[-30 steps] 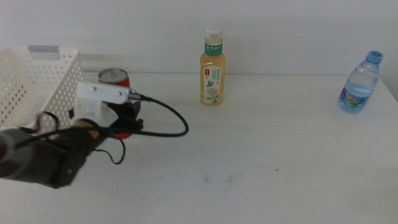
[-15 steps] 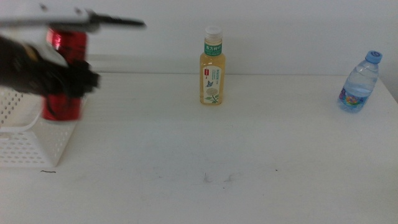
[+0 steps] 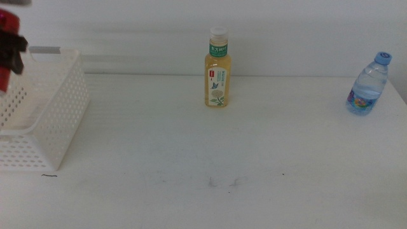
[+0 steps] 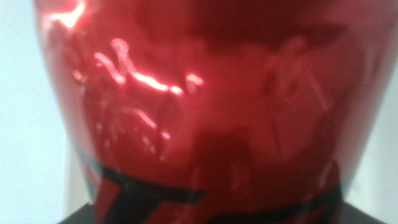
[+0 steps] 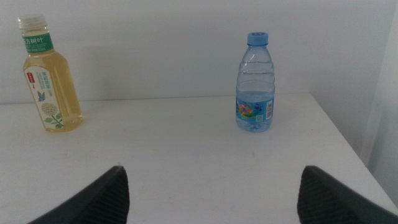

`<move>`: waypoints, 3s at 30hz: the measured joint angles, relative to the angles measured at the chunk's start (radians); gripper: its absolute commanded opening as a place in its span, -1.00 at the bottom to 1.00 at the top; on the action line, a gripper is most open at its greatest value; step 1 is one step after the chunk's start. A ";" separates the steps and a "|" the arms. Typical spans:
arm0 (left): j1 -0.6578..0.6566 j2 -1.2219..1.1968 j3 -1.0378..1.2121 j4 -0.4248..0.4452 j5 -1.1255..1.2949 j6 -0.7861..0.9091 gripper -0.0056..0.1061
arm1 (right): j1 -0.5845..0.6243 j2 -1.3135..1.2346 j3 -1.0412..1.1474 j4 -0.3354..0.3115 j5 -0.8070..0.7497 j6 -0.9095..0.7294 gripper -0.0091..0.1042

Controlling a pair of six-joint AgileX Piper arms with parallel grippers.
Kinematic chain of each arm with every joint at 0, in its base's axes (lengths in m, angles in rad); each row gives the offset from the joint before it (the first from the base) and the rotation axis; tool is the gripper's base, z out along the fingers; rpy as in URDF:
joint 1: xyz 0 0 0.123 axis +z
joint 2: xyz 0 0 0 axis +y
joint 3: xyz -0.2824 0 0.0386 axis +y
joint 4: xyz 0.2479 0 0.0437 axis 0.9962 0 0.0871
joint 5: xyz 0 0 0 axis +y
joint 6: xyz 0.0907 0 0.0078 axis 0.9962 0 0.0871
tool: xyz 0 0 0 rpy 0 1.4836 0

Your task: Use arms to grab the bottles and put them into the dustbin to the left of the table.

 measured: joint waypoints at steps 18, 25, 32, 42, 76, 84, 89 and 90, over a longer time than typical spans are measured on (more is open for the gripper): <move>0.000 0.244 -0.013 0.013 -0.125 0.030 0.78 | 0.000 0.000 0.000 0.000 0.000 0.000 0.80; -0.056 0.138 -0.008 0.047 -0.095 -0.005 0.78 | 0.000 0.000 0.000 0.000 0.000 0.000 0.80; -0.224 -0.221 0.174 0.058 -0.138 -0.124 0.78 | 0.000 0.000 0.000 0.000 0.000 0.000 0.80; -0.507 -0.602 0.534 0.150 -0.431 -0.243 0.78 | 0.000 0.000 0.000 0.000 0.000 0.000 0.80; -0.816 0.097 0.839 -0.207 -1.846 -0.238 0.78 | 0.000 0.000 0.000 0.000 0.000 0.000 0.80; -0.816 0.209 0.686 -0.213 -1.839 -0.254 0.78 | 0.000 0.000 0.000 0.000 0.000 0.000 0.80; -0.816 0.259 0.635 -0.242 -1.849 -0.254 0.78 | 0.000 0.000 0.000 0.000 0.000 0.000 0.80; -0.816 0.269 0.627 -0.246 -1.857 -0.254 0.78 | 0.000 0.000 0.000 0.000 0.000 0.000 0.80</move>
